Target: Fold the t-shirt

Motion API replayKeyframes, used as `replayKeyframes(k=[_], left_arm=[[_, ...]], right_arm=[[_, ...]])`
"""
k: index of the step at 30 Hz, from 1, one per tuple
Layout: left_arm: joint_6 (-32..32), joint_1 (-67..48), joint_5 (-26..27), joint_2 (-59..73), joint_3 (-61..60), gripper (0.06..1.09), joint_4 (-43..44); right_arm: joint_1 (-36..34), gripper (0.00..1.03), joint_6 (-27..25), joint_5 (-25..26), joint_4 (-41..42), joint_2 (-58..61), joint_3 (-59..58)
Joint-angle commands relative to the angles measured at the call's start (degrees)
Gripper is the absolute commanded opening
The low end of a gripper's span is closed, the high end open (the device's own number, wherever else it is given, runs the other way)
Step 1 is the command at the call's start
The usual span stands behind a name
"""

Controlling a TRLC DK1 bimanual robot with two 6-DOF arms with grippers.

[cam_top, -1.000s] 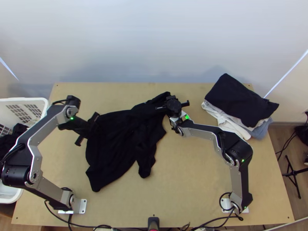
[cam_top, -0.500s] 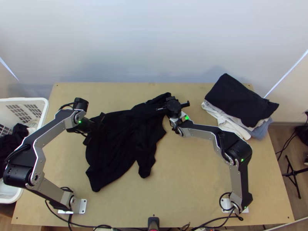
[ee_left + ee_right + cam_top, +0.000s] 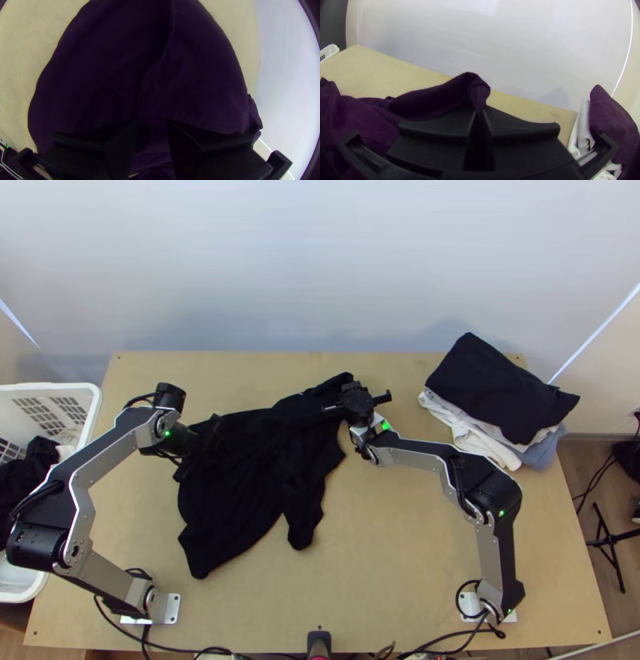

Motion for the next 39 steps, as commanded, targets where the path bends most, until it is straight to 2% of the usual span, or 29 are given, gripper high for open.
replayKeyframes(k=[1,19,20,21,23,28,35,39], left_arm=[[1.33,-0.69,-0.15,-0.19,0.9,0.52,-4.74],[0.89,-1.49,-0.15,6.23,3.97,0.51,-3.77],[0.89,-1.57,-0.24,6.41,4.06,0.48,-3.6],[0.62,-1.57,-1.03,6.67,4.15,0.39,-2.89],[-0.34,-1.4,-4.46,6.58,3.97,0.09,-0.26],[-1.05,-1.05,-5.52,5.26,1.86,0.09,6.42],[-0.61,3.96,-8.59,1.13,5.38,0.09,7.3],[1.68,8.8,-11.05,-1.5,10.39,0.09,7.48]], right_arm=[[0.19,0.03,-0.25,0.24,-0.01,-0.05,0.04],[0.01,0.03,-0.78,0.33,-0.01,0.04,0.13],[0.01,0.03,-0.87,0.33,-0.01,0.04,0.13],[-0.07,0.03,-0.87,0.33,-0.01,0.04,0.13],[-0.07,0.03,-0.96,0.33,-0.01,0.04,0.13],[-0.25,0.03,-1.57,0.33,-0.01,-0.05,0.13],[-1.48,0.03,-1.48,0.24,-0.09,-3.83,1.62],[-1.74,0.03,-1.57,0.24,-2.64,-8.04,2.85]])
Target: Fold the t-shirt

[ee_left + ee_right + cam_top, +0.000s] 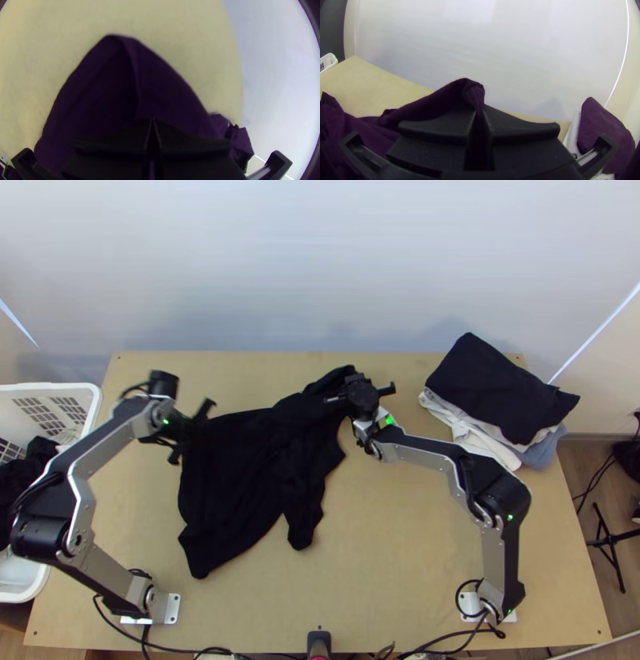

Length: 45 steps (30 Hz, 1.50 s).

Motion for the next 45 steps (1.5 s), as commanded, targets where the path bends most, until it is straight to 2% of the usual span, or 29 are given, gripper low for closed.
replayKeyframes(k=[1,3,5,8,10,13,17,20,22,24,26,31,36,43,45], left_arm=[[3.63,6.73,-4.44,-4.09,6.66,0.09,1.27],[6.62,8.31,-7.86,-5.32,8.68,0.09,1.88],[8.64,9.27,-10.15,-6.63,9.47,0.09,3.91],[12.68,10.07,-14.72,-8.66,9.65,0.09,6.19],[13.12,10.68,-15.33,-9.89,9.82,0.09,6.81],[13.38,11.47,-15.42,-11.38,10.09,0.09,6.63],[14.44,12.53,-16.13,-12.52,11.32,0.09,6.37],[17.25,12.88,-17.27,-13.4,12.64,0.09,6.72],[19.71,12.88,-17.8,-14.28,13.25,0.09,8.21],[22.61,12.88,-18.15,-15.07,13.52,0.09,9.88],[25.25,12.88,-18.15,-15.95,13.08,0.09,12.52],[28.94,13.49,-18.15,-17.09,11.93,0.09,19.73],[28.94,13.23,-18.15,-16.3,15.36,0.09,20.87],[28.94,11.74,-18.5,-18.06,13.95,0.09,19.81],[28.94,11.74,-18.59,-18.24,13.78,0.09,19.55]], right_arm=[[-0.69,0.03,-0.08,-0.06,-3.13,-6.08,2.03],[-0.87,0.03,-0.44,-0.06,-5.68,-8.19,3.17],[-1.13,0.03,-0.7,-0.15,-11.65,-9.86,5.81],[-1.93,0.03,-0.61,-1.73,-24.4,-11.8,10.9],[-2.19,0.03,1.15,-5.77,-34.33,-13.55,14.15],[-2.98,0.03,7.21,-19.4,-44.7,-18.3,15.39],[-3.95,0.03,18.02,-44.18,-53.49,-23.31,16.7],[-4.91,0.03,22.94,-54.73,-56.57,-24.54,19.16],[-7.81,0.03,29.62,-60.97,-56.57,-24.8,20.57],[-11.51,0.03,35.07,-64.4,-55.78,-25.42,21.27],[-14.85,0.03,38.24,-68.7,-55.16,-26.03,21.8],[-20.29,0.03,45.97,-73.45,-50.06,-26.47,22.24],[-20.29,0.03,45.53,-73.54,-49.97,-26.39,22.86],[-19.24,0.03,44.39,-74.68,-49.97,-26.83,18.81],[-18.71,0.14,43.77,-74.86,-49.97,-27.27,17.93]])
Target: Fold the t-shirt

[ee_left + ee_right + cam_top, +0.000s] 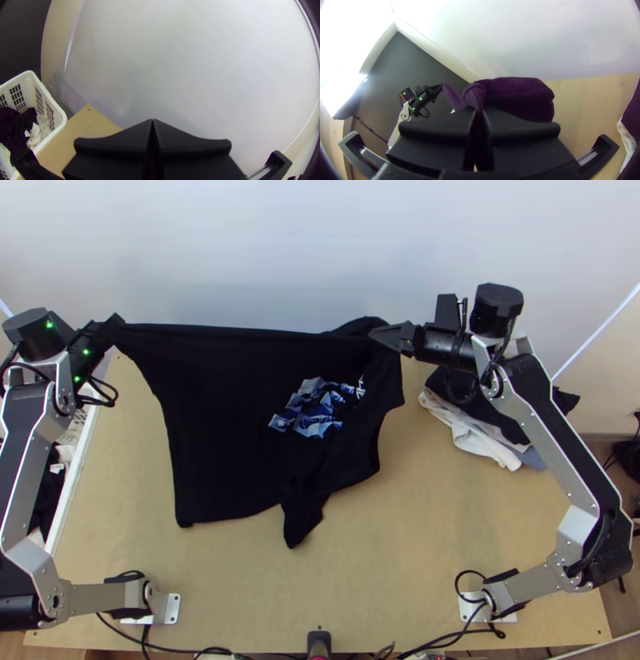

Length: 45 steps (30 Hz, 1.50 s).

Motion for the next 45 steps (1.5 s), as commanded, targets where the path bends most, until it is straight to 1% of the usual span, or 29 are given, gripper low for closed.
replayKeyframes(k=[1,5,7,9,11,13,18,20,22,24,25,27,31,33,35,37,39,41,43,45], left_arm=[[0.42,-0.55,-0.27,-1.06,-0.41,0.09,-0.21],[0.59,-0.55,-0.27,-0.7,0.12,0.09,-0.21],[0.59,-0.55,-0.27,-0.35,0.56,0.09,-0.3],[0.59,-0.72,-0.45,-0.09,0.82,0.09,-0.3],[0.59,-1.16,-1.15,0.17,1.09,0.09,-0.47],[0.68,-1.43,-1.33,0.26,1.26,0.09,-0.56],[0.68,-1.34,-1.59,1.14,3.11,0.09,-1.26],[0.68,-1.16,-1.76,1.84,4.52,0.09,-1.88],[0.68,-1.08,-2.91,3.07,5.92,0.09,-1.97],[1.03,-0.9,-4.66,5.18,8.38,0.09,-2.14],[1.56,-0.81,-4.93,6.15,10.05,0.09,-2.14],[2.44,-0.81,-4.93,7.38,14.18,0.09,-1.88],[4.46,-1.34,-5.02,7.56,21.48,0.09,0.58],[5.34,-1.69,-7.04,7.12,24.38,0.09,2.34],[7.71,-2.57,-9.41,6.24,26.31,0.09,5.24],[10.09,-3.27,-11.34,4.66,26.4,0.09,9.99],[12.2,-3.62,-12.75,2.81,26.4,0.09,13.41],[13.16,-3.89,-14.25,0.79,26.4,0.09,15.79],[13.69,-3.89,-15.65,-1.5,26.22,0.09,16.58],[13.87,-3.8,-16.71,-4.22,25.52,0.09,17.02]], right_arm=[[0.41,0.16,-0.71,-1.5,0.27,-1.04,-2.72],[0.41,0.16,-1.06,-1.5,0.27,-0.95,-2.81],[0.41,0.24,-1.06,-1.68,0.27,-0.95,-2.99],[0.32,0.03,-1.15,-1.24,0.45,-1.83,-3.69],[-0.03,0.02,-0.09,-0.1,0.63,-2.97,-5.36],[-0.2,0.02,1.05,0.78,2.47,-4.2,-6.06],[-0.47,0.03,1.31,1.22,2.82,-4.99,-5.71],[-1.35,0.03,1.67,4.38,2.82,-3.85,-4.48],[-2.75,0.03,2.11,9.57,1.94,-0.77,-1.49],[-4.6,0.03,2.11,12.21,-0.78,3.09,3.52],[-5.48,0.03,1.93,12.47,-2.89,5.2,7.12],[-6.53,0.03,0.17,12.47,-4.56,6.7,12.57],[-6.97,0.03,-7.03,13.26,-3.94,6.96,23.21],[-7.59,0.03,-9.58,14.23,-3.86,8.1,30.94],[-8.46,0.03,-10.2,15.02,-2.98,9.33,38.5],[-9.43,0.03,-10.29,17.48,1.77,7.4,39.11],[-9.7,0.03,-11.43,19.59,4.76,4.59,39.03],[-9.7,0.03,-12.84,21.35,6.08,1.51,38.59],[-9.7,0.03,-13.98,21.96,6.6,-2.36,37.71],[-9.7,0.03,-14.07,22.4,7.04,-6.93,35.95]])
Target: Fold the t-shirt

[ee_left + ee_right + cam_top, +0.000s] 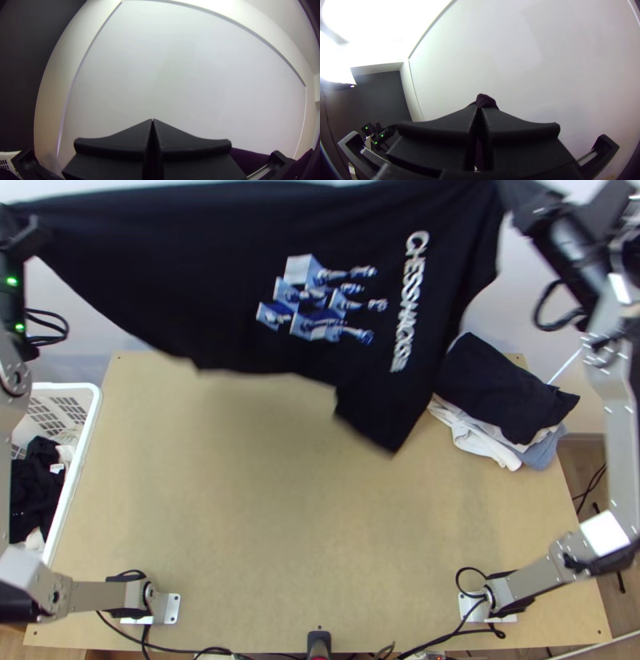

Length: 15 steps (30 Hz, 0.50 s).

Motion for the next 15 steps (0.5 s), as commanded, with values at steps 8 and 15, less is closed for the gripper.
replayKeyframes(k=[8,15], left_arm=[[0.65,-0.28,-4.8,-20.49,-3.4,0.09,-4.52],[-0.93,-0.63,-4.8,-33.41,-9.2,0.09,-10.4]], right_arm=[[-0.76,0.03,-2.53,3.25,1.42,-31.94,-12.45],[-0.58,0.03,-3.93,3.17,1.15,-49.43,-26.07]])
